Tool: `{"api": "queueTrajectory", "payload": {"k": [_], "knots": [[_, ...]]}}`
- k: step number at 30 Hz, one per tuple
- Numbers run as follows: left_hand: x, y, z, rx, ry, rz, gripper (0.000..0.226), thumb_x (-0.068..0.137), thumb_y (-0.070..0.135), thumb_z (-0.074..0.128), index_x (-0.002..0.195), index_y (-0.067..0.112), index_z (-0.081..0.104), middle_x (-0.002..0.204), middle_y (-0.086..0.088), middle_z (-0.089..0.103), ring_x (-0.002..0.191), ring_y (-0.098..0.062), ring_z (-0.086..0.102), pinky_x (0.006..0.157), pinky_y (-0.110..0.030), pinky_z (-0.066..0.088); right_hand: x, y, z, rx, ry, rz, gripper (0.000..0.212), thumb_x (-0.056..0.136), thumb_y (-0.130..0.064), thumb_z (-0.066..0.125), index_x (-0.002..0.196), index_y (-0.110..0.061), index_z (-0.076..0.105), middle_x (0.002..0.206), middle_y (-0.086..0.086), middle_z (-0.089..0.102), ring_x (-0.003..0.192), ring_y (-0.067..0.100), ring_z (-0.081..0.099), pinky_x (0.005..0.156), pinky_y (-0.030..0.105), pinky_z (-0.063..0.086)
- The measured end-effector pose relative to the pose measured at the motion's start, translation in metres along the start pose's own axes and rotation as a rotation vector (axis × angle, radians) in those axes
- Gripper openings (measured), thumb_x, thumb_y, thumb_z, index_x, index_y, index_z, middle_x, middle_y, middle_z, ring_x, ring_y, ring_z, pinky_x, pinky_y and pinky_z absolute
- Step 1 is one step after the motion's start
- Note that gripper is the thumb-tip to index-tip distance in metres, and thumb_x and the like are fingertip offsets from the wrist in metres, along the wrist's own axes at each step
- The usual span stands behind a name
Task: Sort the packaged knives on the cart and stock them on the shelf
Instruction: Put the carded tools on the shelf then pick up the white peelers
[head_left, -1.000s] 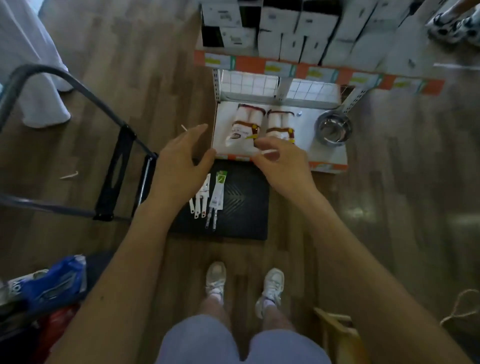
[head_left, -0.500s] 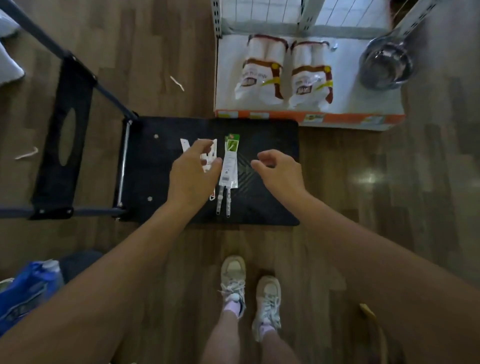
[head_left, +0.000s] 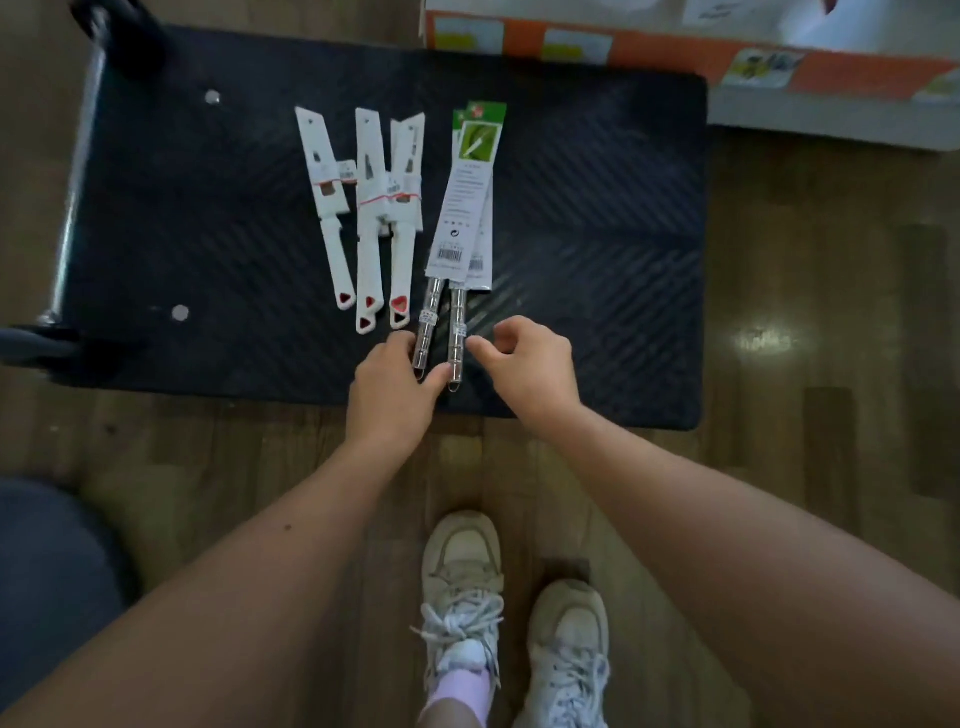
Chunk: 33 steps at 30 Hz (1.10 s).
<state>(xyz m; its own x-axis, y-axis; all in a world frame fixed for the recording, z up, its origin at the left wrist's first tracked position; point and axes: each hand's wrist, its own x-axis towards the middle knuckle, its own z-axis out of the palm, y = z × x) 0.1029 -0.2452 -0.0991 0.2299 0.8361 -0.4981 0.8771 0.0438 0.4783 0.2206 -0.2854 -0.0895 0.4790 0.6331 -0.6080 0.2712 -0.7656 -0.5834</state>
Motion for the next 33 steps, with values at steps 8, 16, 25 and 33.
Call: {"api": "queueTrajectory", "payload": {"k": [8,16,25,33], "knots": [[0.031,-0.019,0.030,0.000,0.131,-0.026,0.034,0.086,0.025,0.063,0.116,0.009,0.058,0.111,-0.011,0.061,0.096,-0.025,0.061,0.080,-0.030,0.045,0.040,-0.001,0.050,0.177,0.070,0.152,0.025,0.085,-0.036,0.063,0.096,-0.014,0.064,0.100,0.006,0.066,0.093,0.021,0.063,0.072,0.028,0.046],[0.030,-0.001,0.012,-0.161,0.024,-0.180,0.022,0.086,0.023,0.063,0.105,0.013,0.068,0.098,-0.004,0.070,0.097,-0.021,0.063,0.083,-0.029,0.047,0.045,-0.003,0.033,0.267,-0.093,0.144,0.018,0.083,-0.028,0.065,0.071,-0.015,0.068,0.088,0.012,0.072,0.087,0.026,0.069,0.082,0.043,0.057],[-0.021,0.061,-0.027,-0.447,-0.062,-0.248,0.023,0.087,0.018,0.061,0.108,0.012,0.068,0.098,-0.004,0.070,0.094,-0.017,0.064,0.090,-0.035,0.052,-0.002,-0.025,-0.047,0.306,-0.144,0.117,0.020,0.082,-0.031,0.068,0.090,-0.014,0.074,0.086,0.007,0.072,0.087,0.022,0.070,0.085,0.038,0.057],[-0.088,0.175,-0.145,-0.553,0.067,-0.149,0.023,0.084,0.019,0.064,0.103,0.006,0.069,0.090,-0.005,0.068,0.090,-0.021,0.064,0.085,-0.032,0.050,-0.091,-0.125,-0.179,0.248,-0.069,-0.063,0.017,0.084,-0.034,0.064,0.093,-0.022,0.071,0.089,0.002,0.072,0.090,0.021,0.068,0.086,0.038,0.056]]}}
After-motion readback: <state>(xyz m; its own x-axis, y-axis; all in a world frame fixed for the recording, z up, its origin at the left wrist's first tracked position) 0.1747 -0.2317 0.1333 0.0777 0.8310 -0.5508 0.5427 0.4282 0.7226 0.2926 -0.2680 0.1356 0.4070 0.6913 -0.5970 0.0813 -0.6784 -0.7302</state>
